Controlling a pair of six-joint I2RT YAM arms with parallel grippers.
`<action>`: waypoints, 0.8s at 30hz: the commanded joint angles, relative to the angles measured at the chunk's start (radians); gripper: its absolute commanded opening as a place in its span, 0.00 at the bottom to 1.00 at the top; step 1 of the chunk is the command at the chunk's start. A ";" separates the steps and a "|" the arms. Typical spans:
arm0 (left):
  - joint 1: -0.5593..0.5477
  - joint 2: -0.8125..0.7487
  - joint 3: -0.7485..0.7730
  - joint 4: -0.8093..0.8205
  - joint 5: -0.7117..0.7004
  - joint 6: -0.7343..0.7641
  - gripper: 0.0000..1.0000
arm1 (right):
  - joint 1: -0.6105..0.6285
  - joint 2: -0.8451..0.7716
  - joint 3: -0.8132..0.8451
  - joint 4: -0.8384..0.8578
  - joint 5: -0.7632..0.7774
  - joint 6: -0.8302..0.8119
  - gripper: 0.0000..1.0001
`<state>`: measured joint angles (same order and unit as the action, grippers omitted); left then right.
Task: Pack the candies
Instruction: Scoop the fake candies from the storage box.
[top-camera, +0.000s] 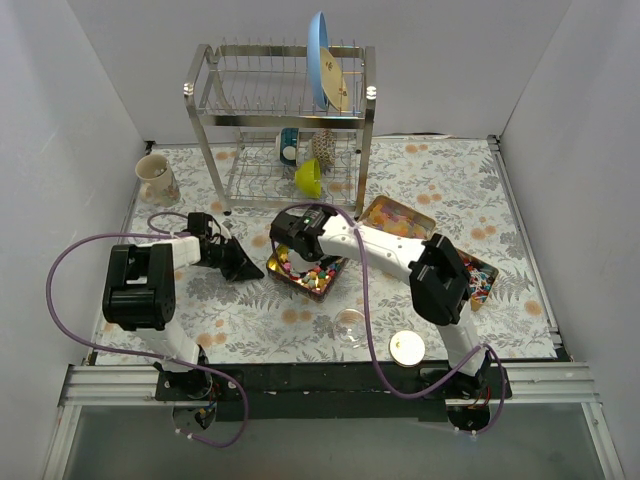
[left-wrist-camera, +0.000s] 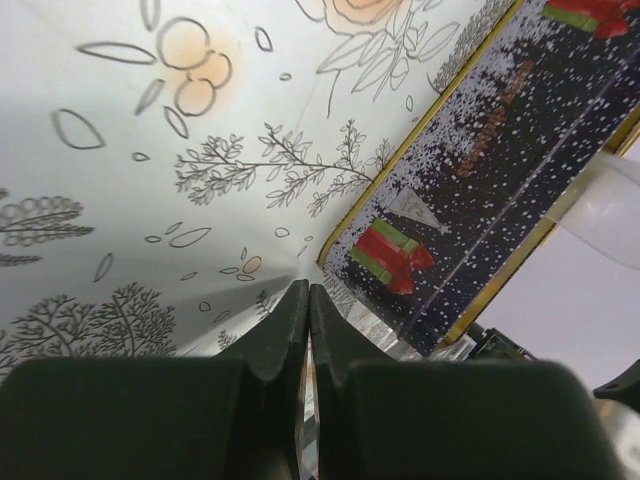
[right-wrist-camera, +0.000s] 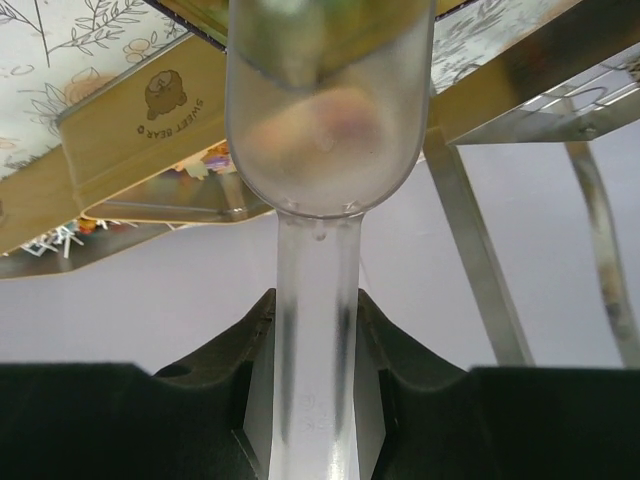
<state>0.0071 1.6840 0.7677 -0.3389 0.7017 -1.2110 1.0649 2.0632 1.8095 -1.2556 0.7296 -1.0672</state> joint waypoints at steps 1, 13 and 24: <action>-0.025 0.008 0.013 0.005 -0.036 0.039 0.00 | -0.043 0.015 -0.030 -0.051 -0.242 0.032 0.01; -0.058 0.071 0.056 0.011 -0.007 0.045 0.00 | -0.039 0.080 0.076 -0.053 -0.332 0.030 0.01; -0.065 0.049 0.038 0.034 0.034 0.039 0.00 | -0.014 0.204 0.191 -0.053 -0.317 0.140 0.01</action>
<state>-0.0387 1.7435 0.8032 -0.3443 0.7246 -1.1847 1.0100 2.1708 1.9591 -1.3388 0.5735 -0.9737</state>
